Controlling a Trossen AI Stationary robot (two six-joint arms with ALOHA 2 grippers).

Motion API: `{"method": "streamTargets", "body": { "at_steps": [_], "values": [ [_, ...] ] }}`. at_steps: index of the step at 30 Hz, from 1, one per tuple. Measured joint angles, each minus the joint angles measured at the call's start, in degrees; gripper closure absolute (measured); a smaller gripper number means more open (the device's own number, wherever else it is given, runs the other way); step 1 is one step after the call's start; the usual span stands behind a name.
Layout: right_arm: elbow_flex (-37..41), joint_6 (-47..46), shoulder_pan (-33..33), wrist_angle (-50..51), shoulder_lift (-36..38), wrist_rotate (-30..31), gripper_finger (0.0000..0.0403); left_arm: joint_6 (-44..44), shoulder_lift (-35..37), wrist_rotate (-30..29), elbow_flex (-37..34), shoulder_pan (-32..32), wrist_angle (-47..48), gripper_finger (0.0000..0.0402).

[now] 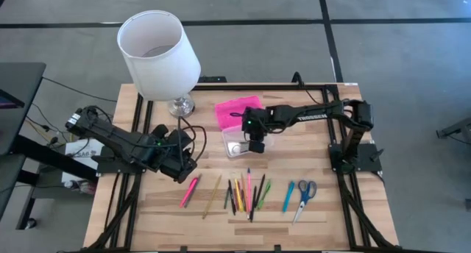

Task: Pick & place school supplies into a supply box
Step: Put the pink pen into the pink supply box

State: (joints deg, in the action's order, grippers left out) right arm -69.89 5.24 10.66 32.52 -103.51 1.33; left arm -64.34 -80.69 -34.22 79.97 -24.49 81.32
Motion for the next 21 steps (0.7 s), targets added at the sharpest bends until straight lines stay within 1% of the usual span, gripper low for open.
{"method": "streamTargets", "body": {
  "at_steps": [2,5,8,10,13,15,19,21],
  "values": [
    [-0.01,-0.93,-0.52,0.31,1.19,-0.18,0.031,-1.88,0.05,2.73,-2.16,0.0,-1.13,0.0255],
    [-0.02,-2.16,-1.93,0.09,4.21,-0.17,0.0307,-4.44,0.02,9.87,-7.35,-0.07,-4.8,0.0255],
    [-0.07,-2.72,-3.26,-0.49,7.76,-0.17,0.0306,-6.25,-0.04,17.27,-14.51,-0.55,-13.76,0.0255],
    [-0.07,-2.72,-4.09,-0.84,10.33,-0.12,0.0306,-7.57,-0.04,19.94,-18.92,-1.37,-21.32,0.0255],
    [-0.08,-2.75,-5.13,-1.0,14.31,0.01,0.0306,-10.15,-0.04,21.57,-24.25,-2.87,-31.1,0.0255],
    [-0.09,-3.22,-5.8,-0.88,16.79,0.03,0.0306,-12.15,-0.04,21.83,-26.68,-3.84,-35.32,0.0255],
    [-0.08,-3.68,-7.53,-0.32,21.48,-0.05,0.0306,-14.93,-0.04,21.69,-29.79,-6.02,-37.86,0.0255],
    [-0.09,-3.09,-8.72,-0.32,23.57,-1.2,0.0306,-15.54,-0.04,21.71,-30.95,-7.1,-38.54,0.0255]
  ]
}}
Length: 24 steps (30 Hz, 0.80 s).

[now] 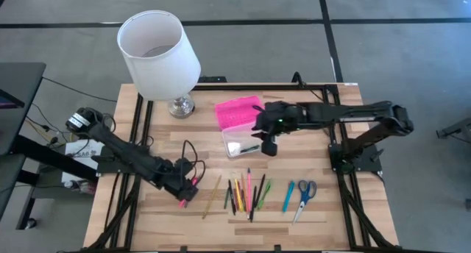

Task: Pick & place school supplies into a supply box
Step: Put the pink pen into the pink supply box

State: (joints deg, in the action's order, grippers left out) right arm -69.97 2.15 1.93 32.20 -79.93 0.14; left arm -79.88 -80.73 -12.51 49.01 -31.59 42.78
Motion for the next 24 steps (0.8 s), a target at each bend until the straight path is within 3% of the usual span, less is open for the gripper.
{"method": "streamTargets", "body": {
  "at_steps": [5,14,24],
  "values": [
    [0.01,0.69,-3.04,1.09,4.54,-3.71,0.0306,-1.85,0.0,0.7,-1.68,-2.11,-0.16,0.0255],
    [0.02,-0.17,-7.24,1.8,9.92,-3.1,0.0306,3.25,0.02,-2.72,-2.16,-4.92,-3.47,0.0255],
    [0.02,-0.22,-7.58,4.51,10.79,-1.52,0.0306,4.26,0.02,-1.59,-7.23,-7.32,-10.64,0.0255]
  ]
}}
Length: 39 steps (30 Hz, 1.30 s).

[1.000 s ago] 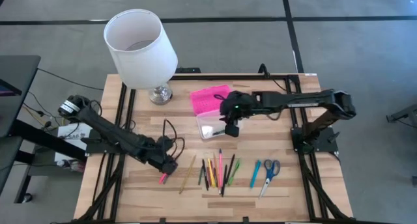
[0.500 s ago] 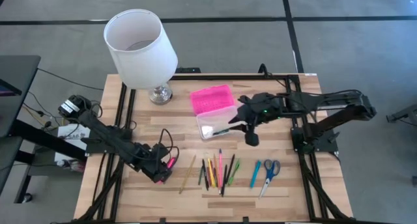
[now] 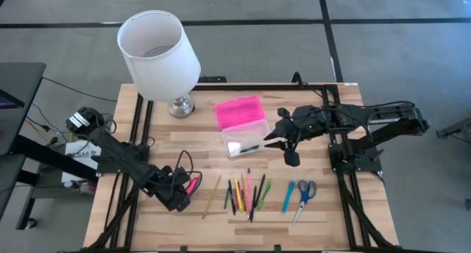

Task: Pick & place school supplies into a supply box
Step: Put the pink pen into the pink supply box

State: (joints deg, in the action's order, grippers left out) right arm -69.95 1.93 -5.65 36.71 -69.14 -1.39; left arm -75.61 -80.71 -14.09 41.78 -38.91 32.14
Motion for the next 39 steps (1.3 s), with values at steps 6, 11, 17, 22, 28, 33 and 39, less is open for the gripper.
{"method": "streamTargets", "body": {
  "at_steps": [6,11,17,22,28,33,39],
  "values": [
    [0.02,0.04,0.0,0.29,-0.25,0.0,0.0306,2.25,0.0,-1.85,-0.02,-0.1,-0.19,0.0255],
    [0.02,0.09,0.0,0.24,-0.22,0.0,0.0306,5.76,0.0,-1.35,-3.32,-0.1,-6.97,0.0255],
    [0.02,0.13,0.0,0.25,-0.22,-0.01,0.0306,5.74,0.0,0.27,-5.2,-0.1,-7.79,0.0255],
    [0.02,0.09,0.04,0.26,-0.22,-0.01,0.0306,6.78,0.0,0.25,-6.3,-0.1,-10.32,0.0255],
    [0.02,0.07,0.17,0.26,-0.22,0.0,0.0306,7.0,0.0,0.08,-7.66,-0.07,-12.61,0.0255],
    [0.02,0.02,0.15,0.25,-0.22,1.39,0.0306,9.07,-0.02,-0.2,-7.74,-0.07,-13.26,0.0255],
    [0.02,0.0,0.15,0.22,-0.22,1.49,0.0306,12.23,-0.02,-0.71,-7.74,-0.07,-13.25,0.0255]
  ]
}}
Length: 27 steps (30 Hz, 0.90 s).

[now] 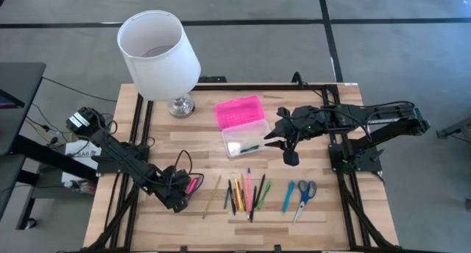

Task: Pick & place school supplies into a supply box
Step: Put the pink pen into the pink supply box

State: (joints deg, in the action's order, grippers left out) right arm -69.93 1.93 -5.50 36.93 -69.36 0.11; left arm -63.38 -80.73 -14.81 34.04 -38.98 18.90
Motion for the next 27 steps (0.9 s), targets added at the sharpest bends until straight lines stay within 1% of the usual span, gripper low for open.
{"method": "streamTargets", "body": {
  "at_steps": [7,14,18,21,24,27],
  "values": [
    [0.0,-0.02,0.0,0.0,0.0,0.0,0.0306,3.16,0.0,-0.57,0.02,0.01,0.0,0.0255],
    [0.0,-0.02,0.04,0.0,0.0,0.43,0.0306,3.51,-0.38,-0.69,0.02,0.0,-0.08,0.0255],
    [0.0,-0.04,0.53,0.02,0.0,0.41,0.0306,2.83,-3.92,0.46,0.09,0.02,-3.18,0.0255],
    [0.0,-0.04,0.85,0.13,0.0,0.43,0.0306,1.01,-6.45,-0.06,0.31,0.02,-5.96,0.0255],
    [0.0,-0.04,0.85,0.13,0.0,0.41,0.0306,-1.98,-7.43,-1.13,0.39,-0.03,-6.19,0.0255],
    [0.0,-0.02,1.15,0.13,0.0,0.39,0.0306,-4.45,-7.48,-1.19,0.39,-0.01,-4.52,0.0256]
  ]
}}
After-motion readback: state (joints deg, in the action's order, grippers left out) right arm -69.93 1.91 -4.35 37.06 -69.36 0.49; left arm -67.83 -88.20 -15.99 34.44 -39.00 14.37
